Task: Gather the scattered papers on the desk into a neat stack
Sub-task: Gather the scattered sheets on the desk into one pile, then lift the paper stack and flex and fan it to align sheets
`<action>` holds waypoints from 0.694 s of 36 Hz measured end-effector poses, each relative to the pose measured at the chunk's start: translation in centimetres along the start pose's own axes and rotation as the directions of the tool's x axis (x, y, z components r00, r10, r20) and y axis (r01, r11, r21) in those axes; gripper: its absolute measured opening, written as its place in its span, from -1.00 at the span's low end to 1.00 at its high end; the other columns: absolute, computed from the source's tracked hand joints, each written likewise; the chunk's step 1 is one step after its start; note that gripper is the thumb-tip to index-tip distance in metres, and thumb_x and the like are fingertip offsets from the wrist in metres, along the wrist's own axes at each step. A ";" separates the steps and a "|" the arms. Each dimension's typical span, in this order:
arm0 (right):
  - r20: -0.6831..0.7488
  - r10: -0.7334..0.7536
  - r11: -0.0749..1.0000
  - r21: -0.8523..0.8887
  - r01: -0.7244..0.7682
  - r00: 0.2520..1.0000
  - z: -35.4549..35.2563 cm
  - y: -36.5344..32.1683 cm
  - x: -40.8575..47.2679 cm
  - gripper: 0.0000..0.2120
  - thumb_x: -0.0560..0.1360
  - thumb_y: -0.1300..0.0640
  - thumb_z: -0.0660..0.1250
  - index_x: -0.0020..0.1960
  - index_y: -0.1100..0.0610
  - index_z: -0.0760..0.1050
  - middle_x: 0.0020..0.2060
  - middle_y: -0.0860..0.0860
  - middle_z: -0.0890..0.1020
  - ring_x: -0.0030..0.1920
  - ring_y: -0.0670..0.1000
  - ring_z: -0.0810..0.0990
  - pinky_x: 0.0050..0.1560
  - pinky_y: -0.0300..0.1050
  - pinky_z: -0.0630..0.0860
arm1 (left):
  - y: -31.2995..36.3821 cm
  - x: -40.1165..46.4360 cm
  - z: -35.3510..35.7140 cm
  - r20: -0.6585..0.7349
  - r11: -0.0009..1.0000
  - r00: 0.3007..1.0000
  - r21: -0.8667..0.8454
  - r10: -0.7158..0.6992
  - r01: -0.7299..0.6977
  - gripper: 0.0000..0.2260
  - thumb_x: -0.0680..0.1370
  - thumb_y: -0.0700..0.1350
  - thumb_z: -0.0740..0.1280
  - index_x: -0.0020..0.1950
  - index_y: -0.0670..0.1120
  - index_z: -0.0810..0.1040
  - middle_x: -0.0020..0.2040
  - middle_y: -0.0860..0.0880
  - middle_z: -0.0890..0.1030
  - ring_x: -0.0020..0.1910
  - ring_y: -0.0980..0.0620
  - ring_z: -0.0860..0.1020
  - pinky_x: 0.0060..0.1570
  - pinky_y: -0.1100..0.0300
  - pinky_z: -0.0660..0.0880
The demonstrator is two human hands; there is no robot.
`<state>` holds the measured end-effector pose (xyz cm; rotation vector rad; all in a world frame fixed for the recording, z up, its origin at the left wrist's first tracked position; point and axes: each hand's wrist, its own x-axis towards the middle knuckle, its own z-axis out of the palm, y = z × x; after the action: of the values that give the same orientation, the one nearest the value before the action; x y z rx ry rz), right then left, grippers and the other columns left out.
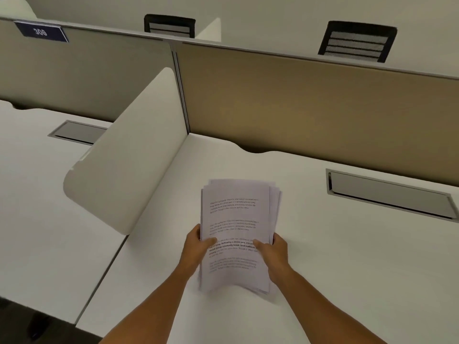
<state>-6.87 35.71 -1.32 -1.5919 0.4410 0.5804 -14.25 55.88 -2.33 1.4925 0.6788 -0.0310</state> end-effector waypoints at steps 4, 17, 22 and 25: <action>0.016 -0.089 0.996 -0.007 0.089 0.996 -3.2 -1.3 -1.1 -0.66 0.45 0.29 0.48 0.21 0.11 0.57 -0.01 0.06 0.70 -0.04 0.10 0.70 -0.20 -0.10 0.68 | 2.0 -0.6 1.8 0.108 0.996 0.993 -0.083 0.046 -0.037 -0.63 0.41 -0.20 0.49 0.20 -0.05 0.54 0.07 -0.08 0.69 -0.02 -0.12 0.69 -0.09 -0.06 0.66; 0.032 -0.200 0.977 -0.070 0.202 0.979 -16.0 -3.5 -3.6 -0.65 0.30 0.37 0.44 0.02 0.06 0.62 -0.05 0.07 0.71 0.00 0.13 0.67 0.01 0.09 0.65 | 7.7 -3.0 12.1 0.232 0.987 0.960 -0.017 0.158 -0.158 -0.70 0.38 -0.10 0.52 0.10 0.01 0.64 -0.01 0.00 0.72 -0.05 -0.06 0.69 -0.06 0.00 0.65; 0.036 -0.250 0.962 -0.102 0.252 0.968 -20.7 -3.3 -4.1 -0.63 0.40 0.37 0.34 0.09 0.00 0.53 0.00 0.11 0.66 0.03 0.15 0.64 -0.05 0.04 0.65 | 7.3 -5.4 17.1 0.283 0.988 0.947 0.001 0.150 -0.157 -0.59 0.30 0.01 0.54 0.12 -0.04 0.64 0.02 -0.05 0.71 -0.03 -0.09 0.69 -0.03 -0.09 0.64; 0.027 -0.251 0.959 -0.129 0.252 0.968 -23.3 -2.6 -4.0 -0.63 0.47 0.40 0.31 0.15 0.02 0.50 0.00 0.10 0.64 0.03 0.14 0.63 -0.06 0.03 0.64 | 6.7 -6.9 19.6 0.295 0.990 0.945 -0.010 0.138 -0.142 -0.57 0.30 0.00 0.56 0.14 -0.06 0.64 0.02 -0.07 0.72 -0.05 -0.09 0.70 -0.04 -0.09 0.65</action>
<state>-6.01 12.64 4.38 -1.7381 0.1902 0.4290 -9.30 36.04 5.28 1.5049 0.3308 -0.1467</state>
